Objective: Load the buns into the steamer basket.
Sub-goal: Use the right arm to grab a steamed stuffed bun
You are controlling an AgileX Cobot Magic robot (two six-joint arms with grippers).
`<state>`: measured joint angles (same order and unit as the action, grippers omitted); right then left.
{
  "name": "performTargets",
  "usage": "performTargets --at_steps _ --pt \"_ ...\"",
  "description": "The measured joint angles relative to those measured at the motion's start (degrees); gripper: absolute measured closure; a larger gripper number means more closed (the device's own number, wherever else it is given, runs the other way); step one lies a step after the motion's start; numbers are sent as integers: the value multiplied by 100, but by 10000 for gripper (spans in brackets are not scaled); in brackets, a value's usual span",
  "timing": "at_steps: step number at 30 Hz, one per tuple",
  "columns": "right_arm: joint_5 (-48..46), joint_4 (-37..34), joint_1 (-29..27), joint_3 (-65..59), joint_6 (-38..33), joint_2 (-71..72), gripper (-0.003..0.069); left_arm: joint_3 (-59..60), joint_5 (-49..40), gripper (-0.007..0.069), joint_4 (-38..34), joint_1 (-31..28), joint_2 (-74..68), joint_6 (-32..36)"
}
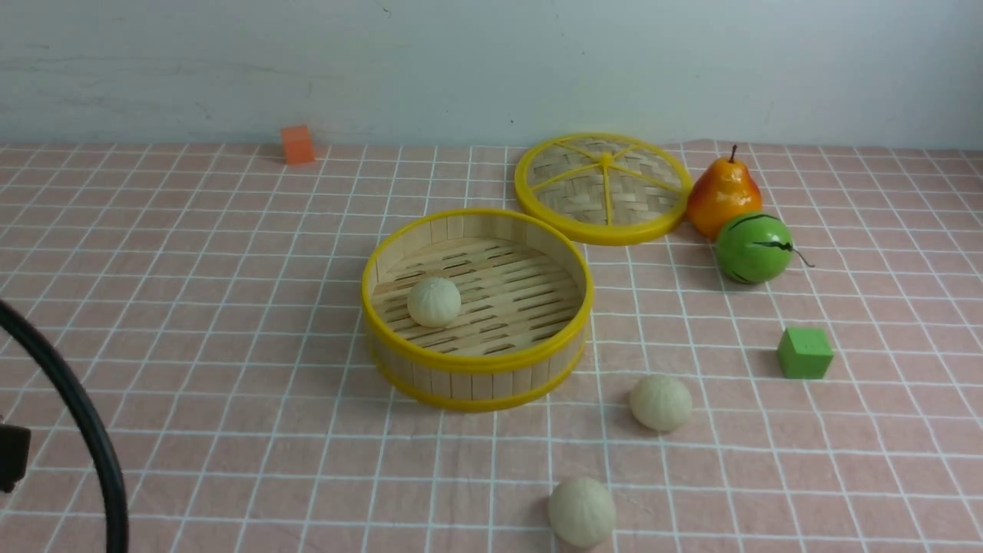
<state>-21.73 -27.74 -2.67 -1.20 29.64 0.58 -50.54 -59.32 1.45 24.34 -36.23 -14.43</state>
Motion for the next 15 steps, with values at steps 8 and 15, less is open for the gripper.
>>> performTargets --at_steps 8,15 --pt "170 -833 0 -19 742 0 420 133 217 638 22 0 27 91" --pt "861 -551 0 74 141 0 440 144 973 638 -54 0 14 42"
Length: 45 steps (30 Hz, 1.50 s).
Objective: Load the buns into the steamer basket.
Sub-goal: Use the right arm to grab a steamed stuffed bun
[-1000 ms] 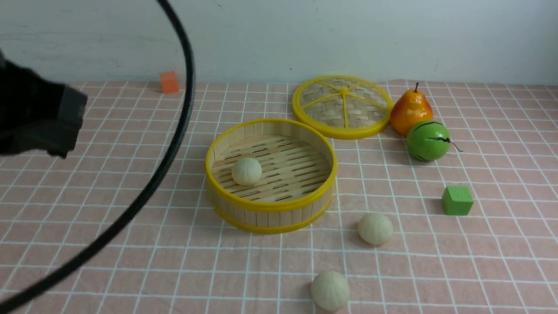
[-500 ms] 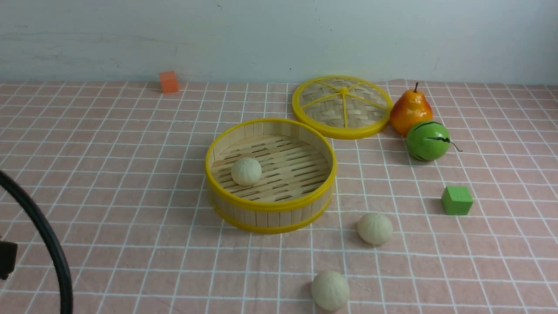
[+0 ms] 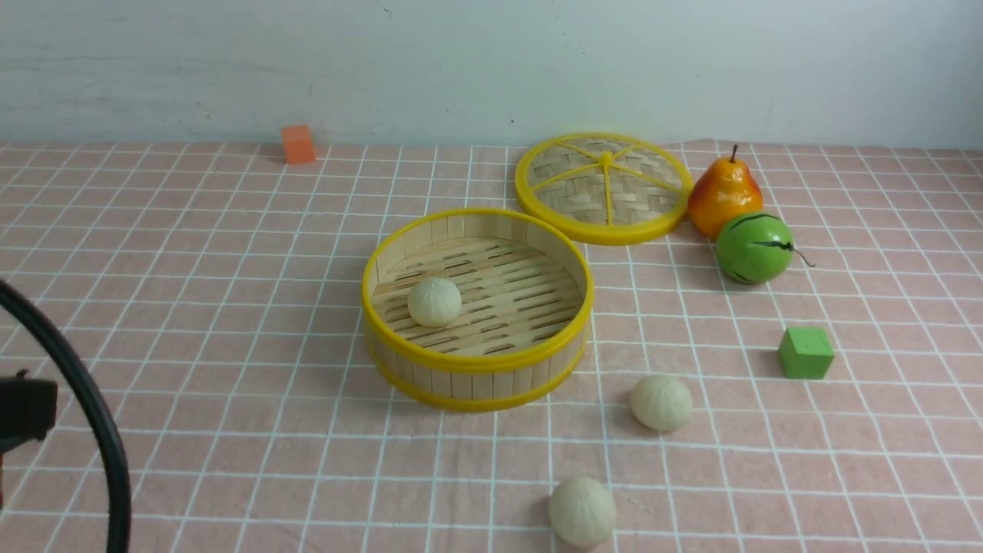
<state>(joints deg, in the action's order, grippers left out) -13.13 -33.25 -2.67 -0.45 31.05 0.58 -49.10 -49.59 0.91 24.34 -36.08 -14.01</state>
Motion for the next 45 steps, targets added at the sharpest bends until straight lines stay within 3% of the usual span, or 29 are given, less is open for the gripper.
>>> performTargets --at_steps 2,7,11,17,22,26,31,35,39,40,45 --pt "6 89 0 150 -365 0 462 0 91 638 -24 0 0 -15" --pt "-287 845 0 1572 -2675 -917 655 0 193 638 -32 0 0 -25" --pt "-947 1178 0 2874 -3842 -2196 679 0 193 638 -32 0 0 -30" --pt "-3078 1032 133 4972 -5262 -4462 679 0 193 638 18 0 0 -30" --pt "-4403 1042 933 6013 -5640 -5832 679 7 165 638 35 0 0 -30" --pt "-5490 1650 2096 6974 -5474 -7259 676 10 -43 638 35 0 0 -5" --pt "-5619 2441 3118 7619 -4942 -8443 662 33 -247 638 35 0 0 177" --pt "-5255 2761 3622 7784 -4526 -9198 599 46 -284 637 35 0 0 212" --pt "-4890 2825 3881 7797 -4334 -9720 463 52 -284 637 39 0 0 214" --pt "-4698 2825 3980 7797 -4246 -9949 366 57 -284 637 39 0 0 214" --pt "-4257 2993 4220 7797 -3924 -10520 156 57 -284 637 51 0 0 214"
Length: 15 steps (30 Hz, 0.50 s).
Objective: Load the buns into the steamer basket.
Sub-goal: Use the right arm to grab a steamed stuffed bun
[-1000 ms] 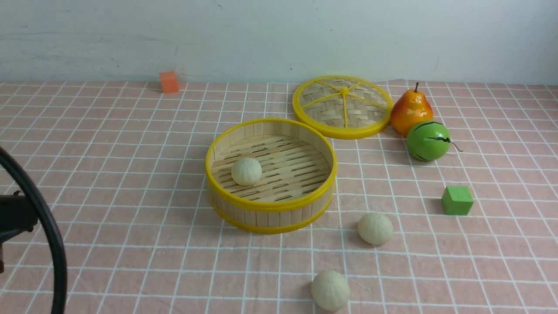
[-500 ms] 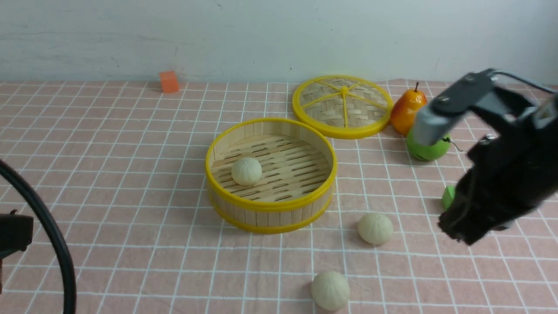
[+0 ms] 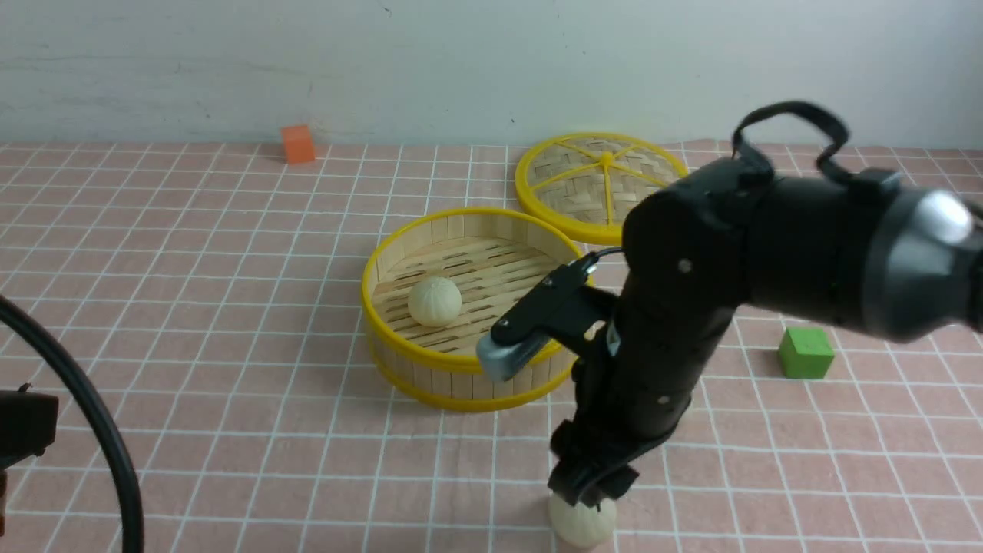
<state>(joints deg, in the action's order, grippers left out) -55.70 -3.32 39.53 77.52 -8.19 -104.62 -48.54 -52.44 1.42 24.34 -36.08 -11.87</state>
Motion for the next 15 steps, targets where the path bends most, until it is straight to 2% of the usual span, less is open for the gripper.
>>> performTargets --at_steps 2,4,8,9,10,11,13,14,15 --pt "103 93 29 0 204 -184 113 0 5 637 5 0 0 0" --pt "142 191 31 2 429 -378 102 0 5 637 5 0 0 0" --pt "190 280 31 2 606 -602 137 0 5 637 5 0 0 5" --pt "211 280 31 2 612 -614 158 0 5 637 5 0 0 5" --pt "257 280 41 6 612 -622 213 0 0 637 5 0 0 5" --pt "257 280 41 6 612 -622 213 0 0 637 5 0 0 5" --pt "298 280 48 62 612 -622 344 0 -12 636 5 0 0 5" --pt "299 280 53 66 612 -622 356 0 -12 635 5 0 0 5" --pt "299 280 53 113 612 -622 444 0 -12 634 5 0 0 12"
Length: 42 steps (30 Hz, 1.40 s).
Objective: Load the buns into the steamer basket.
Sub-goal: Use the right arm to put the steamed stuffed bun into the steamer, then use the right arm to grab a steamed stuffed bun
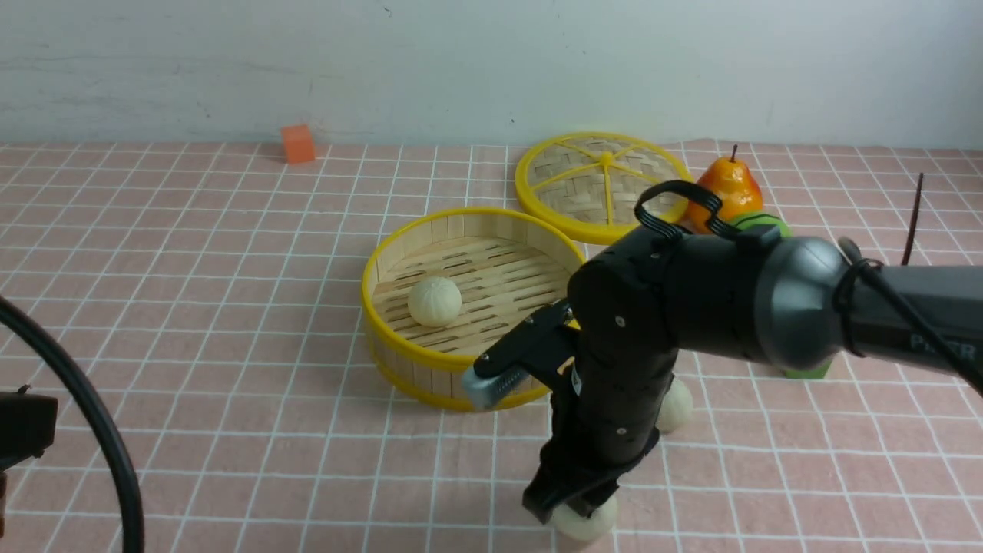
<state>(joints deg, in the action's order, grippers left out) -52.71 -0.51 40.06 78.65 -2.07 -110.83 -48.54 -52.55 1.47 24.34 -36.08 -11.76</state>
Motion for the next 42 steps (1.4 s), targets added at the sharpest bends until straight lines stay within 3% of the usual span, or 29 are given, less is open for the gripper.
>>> performTargets --at_steps 2,4,12,22,27,36,39,42 --pt "-112 5 0 180 0 0 585 0 0 631 0 0 0 29" --pt "-251 51 0 469 0 -11 640 0 -2 629 0 0 0 34" --pt "-269 385 -30 2130 0 -77 645 0 -2 624 0 0 0 55" --pt "418 429 -363 2803 176 -995 629 0 -2 624 0 0 0 55" --pt "678 368 -363 2867 397 -1462 560 0 -24 624 0 0 0 55" --pt "399 363 -363 2894 555 -1340 200 0 -145 620 0 0 0 55" --pt "10 363 -363 2894 569 -920 116 0 -152 620 0 0 0 55" --pt "-457 411 -363 2899 575 -364 82 0 -159 620 0 0 0 55"
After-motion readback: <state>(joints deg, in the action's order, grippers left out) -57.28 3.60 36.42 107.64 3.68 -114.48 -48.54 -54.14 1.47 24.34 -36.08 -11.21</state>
